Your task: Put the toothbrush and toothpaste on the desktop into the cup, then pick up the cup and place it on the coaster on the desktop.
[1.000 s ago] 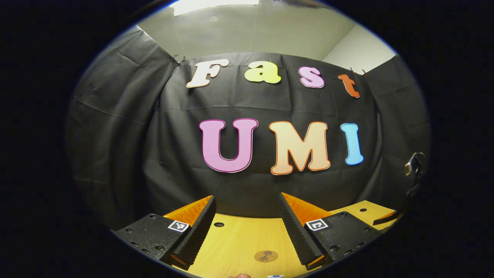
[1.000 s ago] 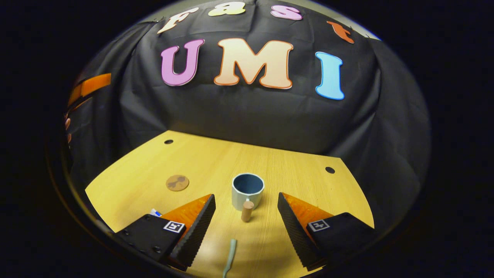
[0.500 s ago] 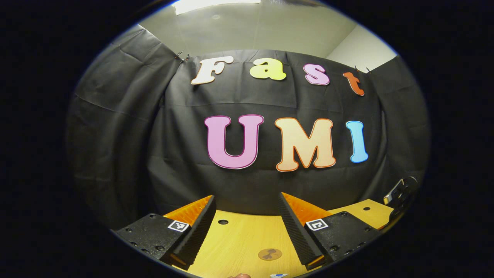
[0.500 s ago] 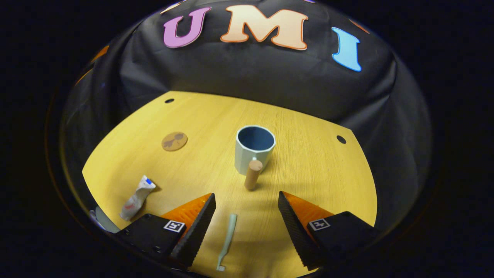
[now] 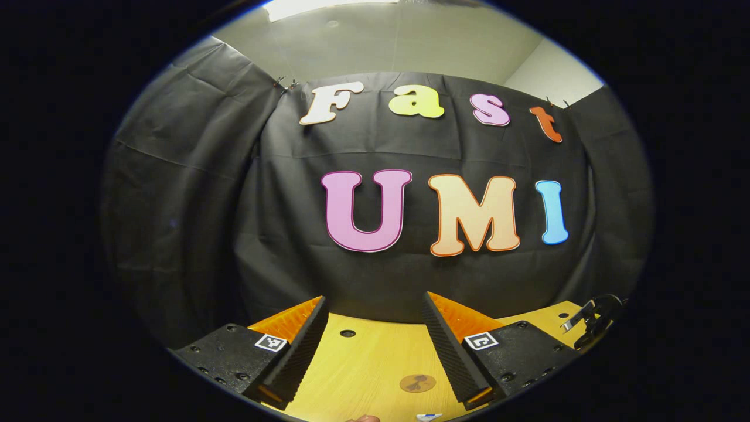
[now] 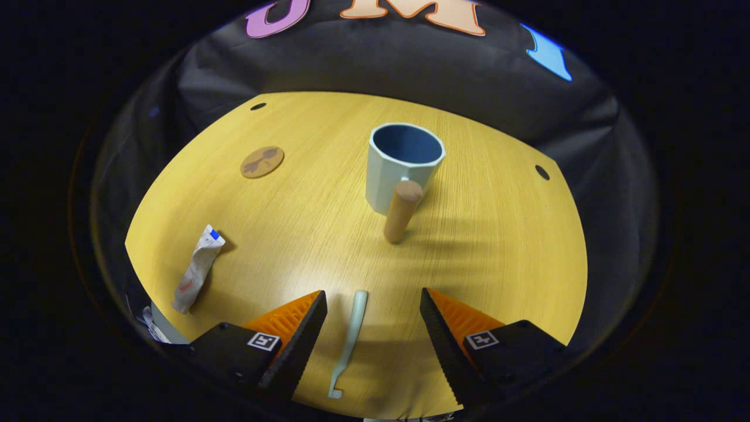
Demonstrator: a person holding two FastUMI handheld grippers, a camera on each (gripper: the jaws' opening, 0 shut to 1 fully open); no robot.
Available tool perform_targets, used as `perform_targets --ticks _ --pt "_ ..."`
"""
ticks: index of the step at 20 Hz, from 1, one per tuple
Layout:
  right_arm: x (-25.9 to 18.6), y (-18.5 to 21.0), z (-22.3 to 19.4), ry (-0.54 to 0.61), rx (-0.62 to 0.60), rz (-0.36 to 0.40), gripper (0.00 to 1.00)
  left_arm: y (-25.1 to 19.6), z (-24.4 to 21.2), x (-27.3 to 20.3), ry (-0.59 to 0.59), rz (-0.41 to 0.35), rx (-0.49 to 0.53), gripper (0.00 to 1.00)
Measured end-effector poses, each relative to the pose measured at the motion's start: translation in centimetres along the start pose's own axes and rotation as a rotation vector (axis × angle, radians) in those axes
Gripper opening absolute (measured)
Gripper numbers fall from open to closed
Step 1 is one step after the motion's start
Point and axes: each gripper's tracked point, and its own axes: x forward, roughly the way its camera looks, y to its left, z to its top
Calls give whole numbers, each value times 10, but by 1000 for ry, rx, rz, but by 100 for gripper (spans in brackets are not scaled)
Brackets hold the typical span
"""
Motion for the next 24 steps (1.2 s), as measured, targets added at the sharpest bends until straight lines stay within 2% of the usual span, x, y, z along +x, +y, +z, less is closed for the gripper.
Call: perform_targets --ticks 11,14,15,17,19,22,23,24 --pt "17 7 -42 166 7 21 99 4 -9 0 28 10 -8 94" --pt "19 16 -49 195 11 58 99 4 -12 -1 35 9 -6 94" --pt "19 18 -50 199 22 68 96 4 -13 -1 41 8 -7 94" --pt "19 19 -49 195 10 76 82 4 -16 -1 52 6 -10 94" --pt "19 22 -49 195 -6 87 79 1 -21 -1 60 0 -5 94" --pt "19 23 -48 197 -10 96 52 -8 -31 0 77 -32 8 94" --pt "21 23 -48 194 2 97 52 -12 -37 3 94 -49 11 95" --pt "19 23 -47 195 32 99 36 -15 -45 2 113 -62 13 94"
